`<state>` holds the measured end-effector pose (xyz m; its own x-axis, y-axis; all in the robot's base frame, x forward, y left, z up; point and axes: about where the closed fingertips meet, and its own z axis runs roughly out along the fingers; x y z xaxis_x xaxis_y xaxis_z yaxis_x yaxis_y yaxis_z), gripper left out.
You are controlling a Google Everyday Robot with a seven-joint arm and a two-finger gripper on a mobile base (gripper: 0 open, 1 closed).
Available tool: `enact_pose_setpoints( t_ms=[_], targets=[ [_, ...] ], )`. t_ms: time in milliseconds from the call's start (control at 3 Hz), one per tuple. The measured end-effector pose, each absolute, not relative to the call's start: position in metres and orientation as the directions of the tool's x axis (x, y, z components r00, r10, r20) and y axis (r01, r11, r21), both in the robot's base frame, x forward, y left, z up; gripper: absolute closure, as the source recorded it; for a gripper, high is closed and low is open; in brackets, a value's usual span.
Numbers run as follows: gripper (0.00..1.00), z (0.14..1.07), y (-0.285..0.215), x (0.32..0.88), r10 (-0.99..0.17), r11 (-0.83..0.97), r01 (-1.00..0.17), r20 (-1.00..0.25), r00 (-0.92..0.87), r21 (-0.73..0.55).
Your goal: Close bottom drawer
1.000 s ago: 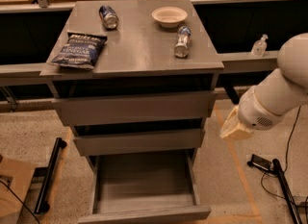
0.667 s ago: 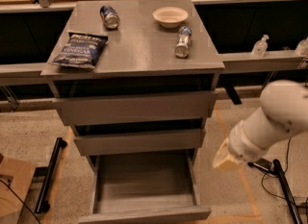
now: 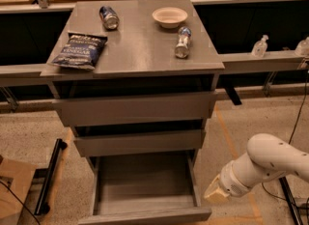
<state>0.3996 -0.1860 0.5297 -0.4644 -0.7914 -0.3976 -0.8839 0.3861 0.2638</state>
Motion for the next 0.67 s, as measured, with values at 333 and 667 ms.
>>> enact_pose_setpoints(
  t_ms=[333,667],
  targets=[
    [1.0,0.513,-0.181,0.397,-0.803,0.379,-0.874,-0.361,-0.474,0.304],
    [1.0,0.464,-0.184,0.404,-0.769,0.408,-0.852,-0.378,-0.515,0.33]
  ],
)
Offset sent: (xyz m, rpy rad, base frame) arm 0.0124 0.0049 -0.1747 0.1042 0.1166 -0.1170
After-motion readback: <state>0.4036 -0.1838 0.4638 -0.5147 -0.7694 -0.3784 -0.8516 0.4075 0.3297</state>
